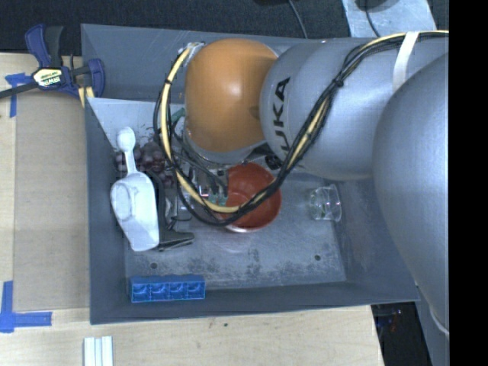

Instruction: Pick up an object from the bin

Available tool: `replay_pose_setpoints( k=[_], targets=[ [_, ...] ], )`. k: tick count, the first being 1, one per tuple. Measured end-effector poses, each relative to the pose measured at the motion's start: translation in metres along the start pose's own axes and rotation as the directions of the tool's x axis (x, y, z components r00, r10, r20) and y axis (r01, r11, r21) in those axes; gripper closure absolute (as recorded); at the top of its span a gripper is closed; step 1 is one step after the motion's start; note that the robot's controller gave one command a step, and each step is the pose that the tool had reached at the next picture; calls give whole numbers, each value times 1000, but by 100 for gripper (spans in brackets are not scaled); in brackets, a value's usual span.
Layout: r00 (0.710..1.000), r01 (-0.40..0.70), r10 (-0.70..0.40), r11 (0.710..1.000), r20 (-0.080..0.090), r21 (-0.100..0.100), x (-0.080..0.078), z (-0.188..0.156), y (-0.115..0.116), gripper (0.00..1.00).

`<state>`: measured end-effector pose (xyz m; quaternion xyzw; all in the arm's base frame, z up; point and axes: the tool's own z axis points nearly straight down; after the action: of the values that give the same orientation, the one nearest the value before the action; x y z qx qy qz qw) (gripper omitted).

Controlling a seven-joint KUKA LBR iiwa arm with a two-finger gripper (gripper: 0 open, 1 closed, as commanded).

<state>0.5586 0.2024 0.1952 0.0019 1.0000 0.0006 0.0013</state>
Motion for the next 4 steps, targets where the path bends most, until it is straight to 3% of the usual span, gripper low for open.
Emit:
replay_pose_setpoints(
  k=[1, 2, 3, 4],
  targets=[
    [1000, 0, 0, 1000, 0, 0, 0, 0, 0, 0],
    [963, 269, -269, 963, 0, 0, -15, 35, 6, 0],
    [981, -193, 193, 981, 1, -1, -17, 48, 23, 0],
    [968, 251, -252, 968, 11, 4, 8, 74, 1, 0]
  ],
)
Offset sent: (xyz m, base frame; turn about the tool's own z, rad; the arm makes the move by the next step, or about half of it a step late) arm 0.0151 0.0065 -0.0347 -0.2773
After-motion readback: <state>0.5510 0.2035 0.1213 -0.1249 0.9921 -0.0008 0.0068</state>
